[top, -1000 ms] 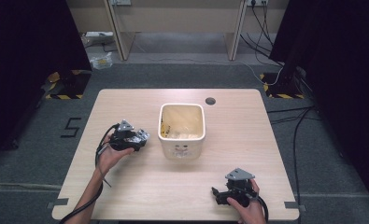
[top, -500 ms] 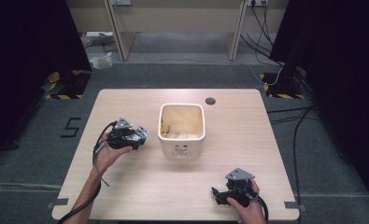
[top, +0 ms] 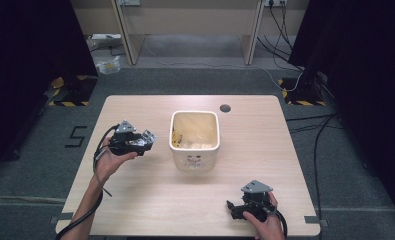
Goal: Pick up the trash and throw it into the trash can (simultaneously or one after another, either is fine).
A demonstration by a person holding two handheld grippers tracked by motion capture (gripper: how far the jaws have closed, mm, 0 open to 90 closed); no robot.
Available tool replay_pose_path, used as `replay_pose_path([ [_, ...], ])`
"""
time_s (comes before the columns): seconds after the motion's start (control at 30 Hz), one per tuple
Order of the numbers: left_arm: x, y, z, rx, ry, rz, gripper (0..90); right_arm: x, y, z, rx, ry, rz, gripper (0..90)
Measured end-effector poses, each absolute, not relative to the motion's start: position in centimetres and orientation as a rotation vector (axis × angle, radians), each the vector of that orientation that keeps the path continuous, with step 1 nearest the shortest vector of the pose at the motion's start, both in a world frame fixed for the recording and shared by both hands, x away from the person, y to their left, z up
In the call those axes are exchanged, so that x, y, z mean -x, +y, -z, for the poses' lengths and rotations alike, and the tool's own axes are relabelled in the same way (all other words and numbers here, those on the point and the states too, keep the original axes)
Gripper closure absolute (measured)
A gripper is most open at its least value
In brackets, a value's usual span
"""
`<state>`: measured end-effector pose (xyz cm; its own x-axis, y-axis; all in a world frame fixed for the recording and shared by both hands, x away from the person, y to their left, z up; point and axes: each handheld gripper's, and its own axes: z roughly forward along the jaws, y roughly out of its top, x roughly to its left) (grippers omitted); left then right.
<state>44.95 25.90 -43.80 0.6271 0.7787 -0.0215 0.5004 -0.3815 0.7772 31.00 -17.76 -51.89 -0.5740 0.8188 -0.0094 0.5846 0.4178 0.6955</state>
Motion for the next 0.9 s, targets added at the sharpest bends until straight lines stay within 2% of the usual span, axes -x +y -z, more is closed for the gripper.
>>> replay_pose_path([
  [0.9,-44.1,26.0,38.5,-2.039,0.92,-0.455,33.7,-31.0,-17.8,51.9,-1.206,2.33,-0.936,0.3],
])
